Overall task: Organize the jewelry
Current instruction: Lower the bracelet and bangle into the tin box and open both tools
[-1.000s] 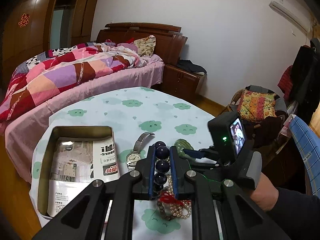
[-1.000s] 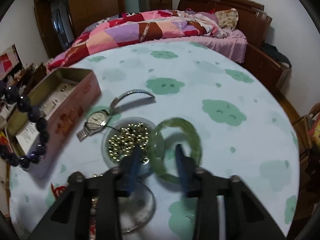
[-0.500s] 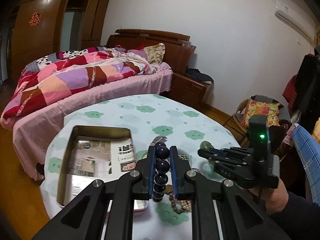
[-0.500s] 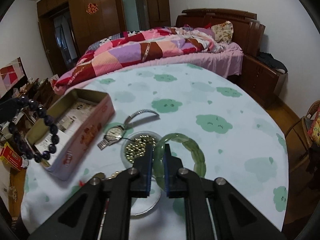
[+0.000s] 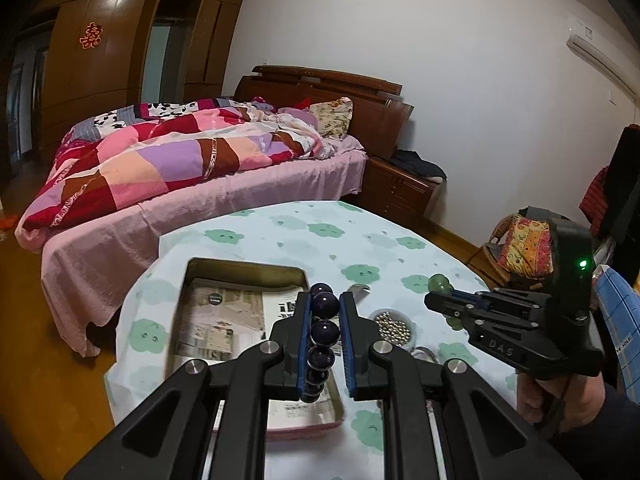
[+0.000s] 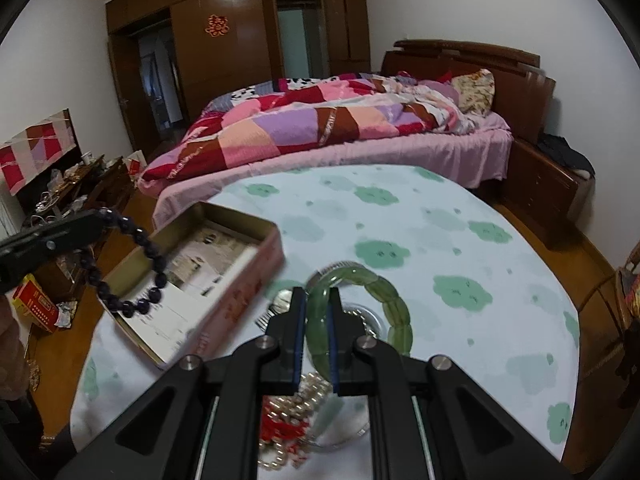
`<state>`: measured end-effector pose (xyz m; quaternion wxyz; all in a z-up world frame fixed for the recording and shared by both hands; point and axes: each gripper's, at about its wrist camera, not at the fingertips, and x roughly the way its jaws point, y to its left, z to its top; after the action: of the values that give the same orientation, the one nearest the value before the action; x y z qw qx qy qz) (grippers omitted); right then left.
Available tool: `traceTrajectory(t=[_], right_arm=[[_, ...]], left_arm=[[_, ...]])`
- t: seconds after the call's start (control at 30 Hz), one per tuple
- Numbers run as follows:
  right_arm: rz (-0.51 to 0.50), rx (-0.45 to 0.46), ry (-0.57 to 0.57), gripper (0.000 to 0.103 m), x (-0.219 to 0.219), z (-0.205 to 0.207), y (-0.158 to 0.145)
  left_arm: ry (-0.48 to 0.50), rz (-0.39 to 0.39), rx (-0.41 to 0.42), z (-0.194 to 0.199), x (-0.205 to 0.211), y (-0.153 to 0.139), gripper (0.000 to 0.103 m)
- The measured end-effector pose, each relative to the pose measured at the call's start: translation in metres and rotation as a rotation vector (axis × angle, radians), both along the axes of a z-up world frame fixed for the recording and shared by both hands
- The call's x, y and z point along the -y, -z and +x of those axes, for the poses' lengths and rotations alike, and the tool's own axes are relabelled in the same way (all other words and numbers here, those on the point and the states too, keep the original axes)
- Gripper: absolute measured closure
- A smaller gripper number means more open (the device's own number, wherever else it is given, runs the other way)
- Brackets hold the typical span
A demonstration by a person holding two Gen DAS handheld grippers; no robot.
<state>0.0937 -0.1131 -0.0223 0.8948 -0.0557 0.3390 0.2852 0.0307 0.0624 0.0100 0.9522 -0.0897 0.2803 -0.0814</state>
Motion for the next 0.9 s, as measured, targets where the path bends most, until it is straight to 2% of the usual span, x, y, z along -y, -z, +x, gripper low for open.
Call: traceTrajectory(t=[0.47,0.9], right_arm=[[0.017,0.03,-0.131,0.091,-0.063,0.0,-0.019],[-0.032,0.027,-0.229,0.091,-0.117,0.002,-0.003]], left_arm=[[-0.067,-0.009,0.006,0.015,-0.04,0.006,0.09],[-0.114,-0.035,-0.026,0.032,-0.069,0.028,0.09]])
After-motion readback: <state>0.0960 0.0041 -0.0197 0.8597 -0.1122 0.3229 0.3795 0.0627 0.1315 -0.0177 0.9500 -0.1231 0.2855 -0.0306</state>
